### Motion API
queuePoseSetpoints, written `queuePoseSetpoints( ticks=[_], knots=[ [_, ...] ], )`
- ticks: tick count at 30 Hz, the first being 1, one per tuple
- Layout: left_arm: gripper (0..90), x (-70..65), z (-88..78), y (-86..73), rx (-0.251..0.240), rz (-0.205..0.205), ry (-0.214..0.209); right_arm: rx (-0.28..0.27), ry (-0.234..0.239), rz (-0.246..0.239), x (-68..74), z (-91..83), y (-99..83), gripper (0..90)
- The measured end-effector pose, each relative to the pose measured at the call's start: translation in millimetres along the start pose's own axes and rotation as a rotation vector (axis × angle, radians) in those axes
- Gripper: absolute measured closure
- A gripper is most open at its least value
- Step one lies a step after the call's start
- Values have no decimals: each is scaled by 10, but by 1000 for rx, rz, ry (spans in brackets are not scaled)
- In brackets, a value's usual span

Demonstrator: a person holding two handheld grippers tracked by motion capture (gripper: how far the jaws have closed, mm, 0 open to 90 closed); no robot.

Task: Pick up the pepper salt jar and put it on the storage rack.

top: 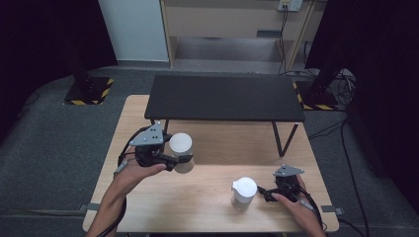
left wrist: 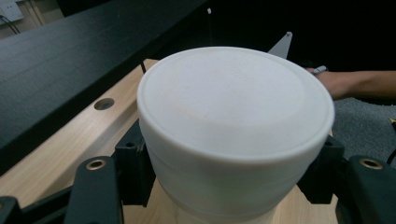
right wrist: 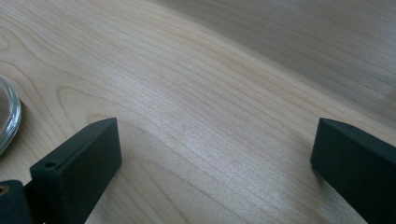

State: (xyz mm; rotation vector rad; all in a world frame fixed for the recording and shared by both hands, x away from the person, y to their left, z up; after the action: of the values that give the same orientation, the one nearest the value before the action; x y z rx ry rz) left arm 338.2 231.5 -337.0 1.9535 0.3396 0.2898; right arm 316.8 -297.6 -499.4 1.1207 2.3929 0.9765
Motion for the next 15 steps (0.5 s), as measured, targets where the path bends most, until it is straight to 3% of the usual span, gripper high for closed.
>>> queuePoseSetpoints(
  ticks=[15],
  knots=[
    [331, 79, -36, 287, 16, 19, -1, 0, -1, 4, 5, -2, -2, 28]
  ],
)
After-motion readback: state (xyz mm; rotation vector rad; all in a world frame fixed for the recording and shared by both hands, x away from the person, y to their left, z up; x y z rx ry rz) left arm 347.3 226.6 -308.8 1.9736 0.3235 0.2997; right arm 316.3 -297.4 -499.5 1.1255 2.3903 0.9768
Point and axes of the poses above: each handheld gripper's, and its own axes: z roughly forward along the jaws, y roughly out of its top, x roughly to its left, the point moved 7 cm from there along z, roughly forward along the jaws, and after that the axes turned 2 degrees about x, right-handed, at the moved point
